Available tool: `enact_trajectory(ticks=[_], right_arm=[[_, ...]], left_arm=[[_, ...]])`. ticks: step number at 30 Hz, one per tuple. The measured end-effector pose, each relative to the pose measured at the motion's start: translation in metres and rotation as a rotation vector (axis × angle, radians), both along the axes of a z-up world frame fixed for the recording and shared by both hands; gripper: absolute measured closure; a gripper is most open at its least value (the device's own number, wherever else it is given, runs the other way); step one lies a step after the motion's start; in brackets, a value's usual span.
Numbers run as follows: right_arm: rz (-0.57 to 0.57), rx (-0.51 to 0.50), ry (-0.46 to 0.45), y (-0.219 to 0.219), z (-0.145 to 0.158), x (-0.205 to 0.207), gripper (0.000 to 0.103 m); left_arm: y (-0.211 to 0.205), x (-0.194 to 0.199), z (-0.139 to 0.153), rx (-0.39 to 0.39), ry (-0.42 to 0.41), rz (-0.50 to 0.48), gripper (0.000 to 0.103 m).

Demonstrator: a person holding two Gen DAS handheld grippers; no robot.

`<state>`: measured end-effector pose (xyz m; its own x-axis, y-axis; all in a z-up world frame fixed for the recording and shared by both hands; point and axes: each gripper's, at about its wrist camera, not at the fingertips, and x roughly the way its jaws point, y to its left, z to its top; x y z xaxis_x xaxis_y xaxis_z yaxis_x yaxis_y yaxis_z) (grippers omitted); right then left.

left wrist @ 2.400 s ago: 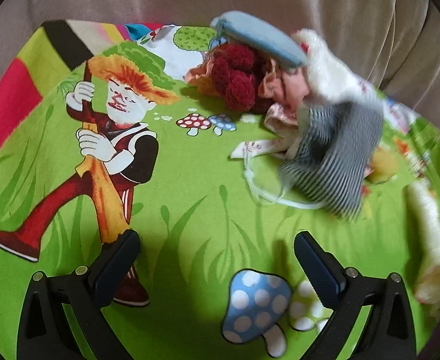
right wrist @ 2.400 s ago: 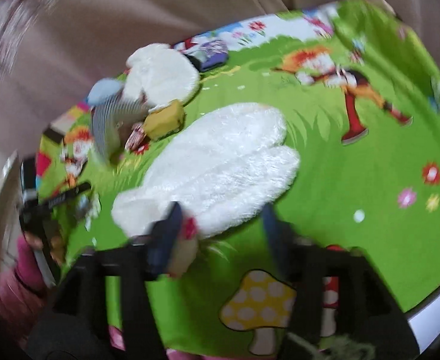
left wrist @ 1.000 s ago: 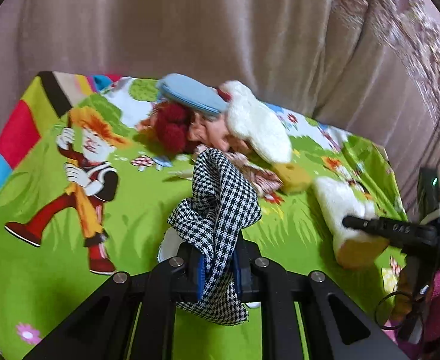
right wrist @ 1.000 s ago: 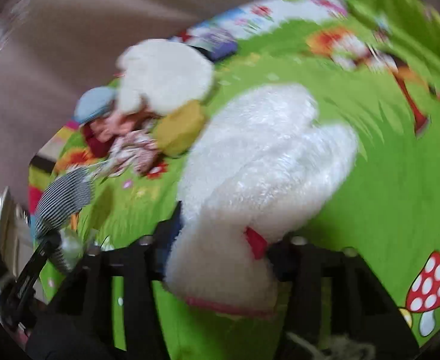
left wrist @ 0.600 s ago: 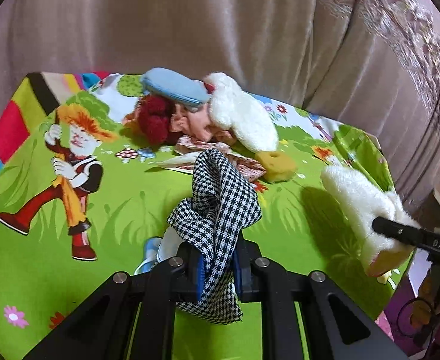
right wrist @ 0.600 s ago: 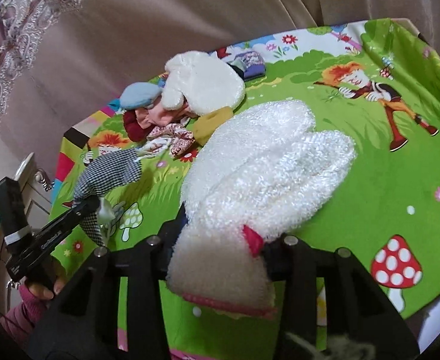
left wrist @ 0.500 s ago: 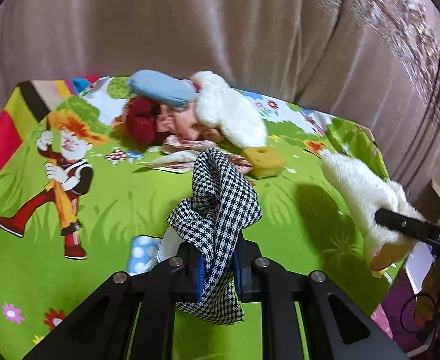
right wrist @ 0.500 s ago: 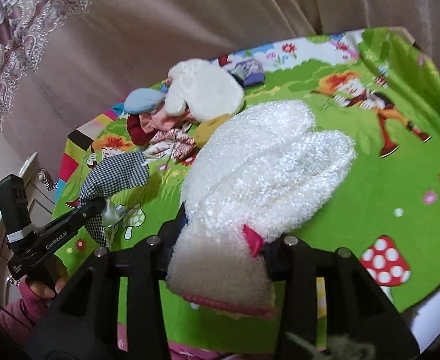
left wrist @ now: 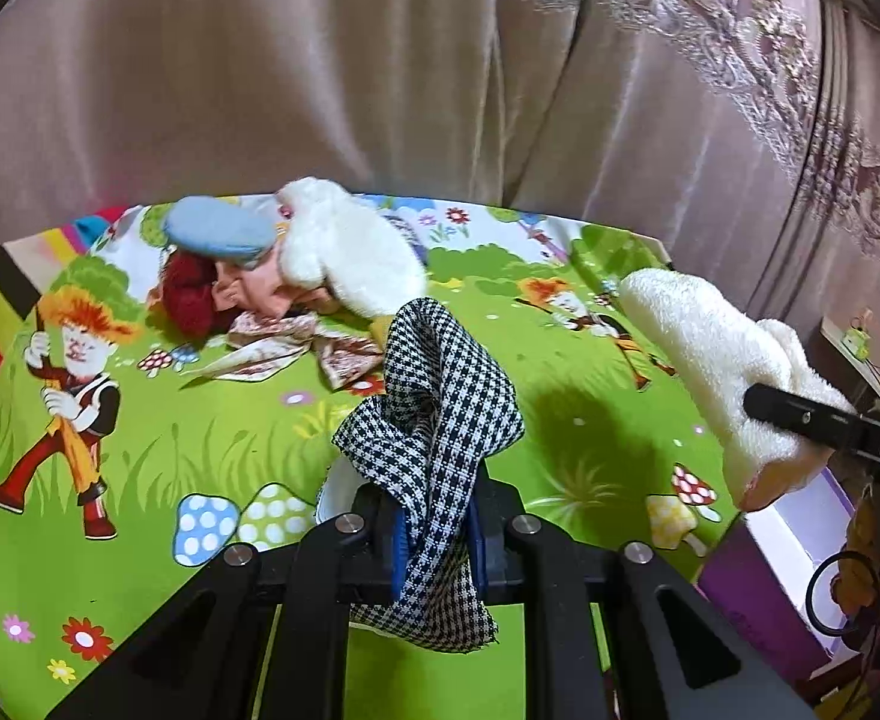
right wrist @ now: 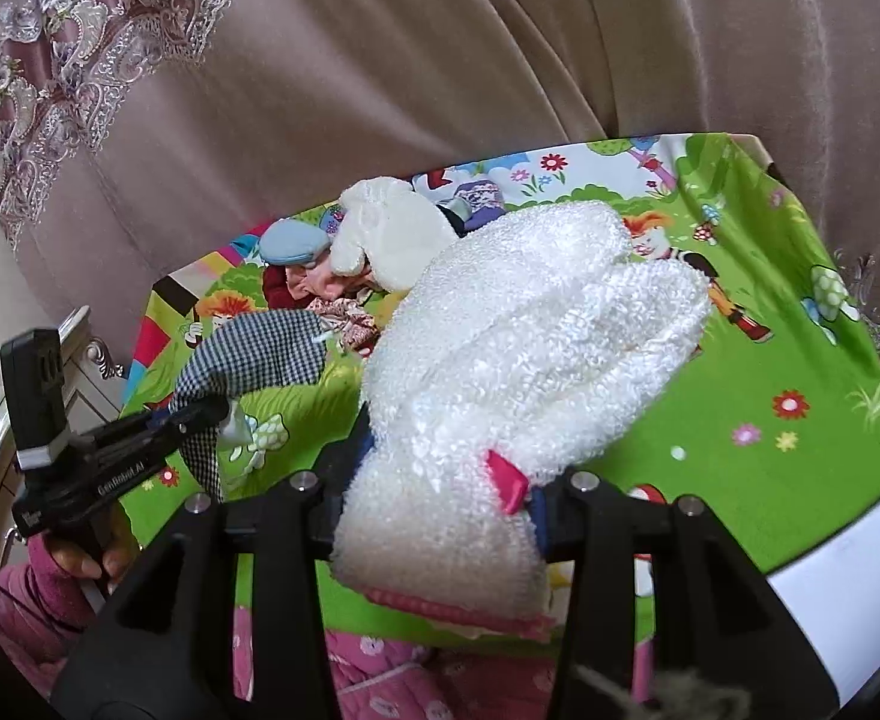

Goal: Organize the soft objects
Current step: 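Carry both held cloths to the white bin and release them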

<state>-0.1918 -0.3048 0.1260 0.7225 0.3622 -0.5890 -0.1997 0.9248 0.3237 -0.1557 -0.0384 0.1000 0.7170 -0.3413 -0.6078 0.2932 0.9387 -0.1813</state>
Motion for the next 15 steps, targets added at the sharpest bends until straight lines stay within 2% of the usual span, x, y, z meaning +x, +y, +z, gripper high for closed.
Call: enact_trajectory(ticks=[3, 9, 15], right_arm=[[0.007, 0.028, -0.003, -0.011, 0.002, -0.011, 0.056], [-0.002, -0.029, -0.044, -0.026, 0.016, -0.037, 0.056], [-0.081, -0.025, -0.073, -0.060, 0.026, -0.065, 0.056]], left_arm=[[-0.013, -0.006, 0.006, 0.006, -0.002, -0.037, 0.086], [-0.052, -0.017, 0.023, 0.027, -0.024, -0.150, 0.086], [-0.102, -0.032, 0.041, 0.041, -0.058, -0.306, 0.086]])
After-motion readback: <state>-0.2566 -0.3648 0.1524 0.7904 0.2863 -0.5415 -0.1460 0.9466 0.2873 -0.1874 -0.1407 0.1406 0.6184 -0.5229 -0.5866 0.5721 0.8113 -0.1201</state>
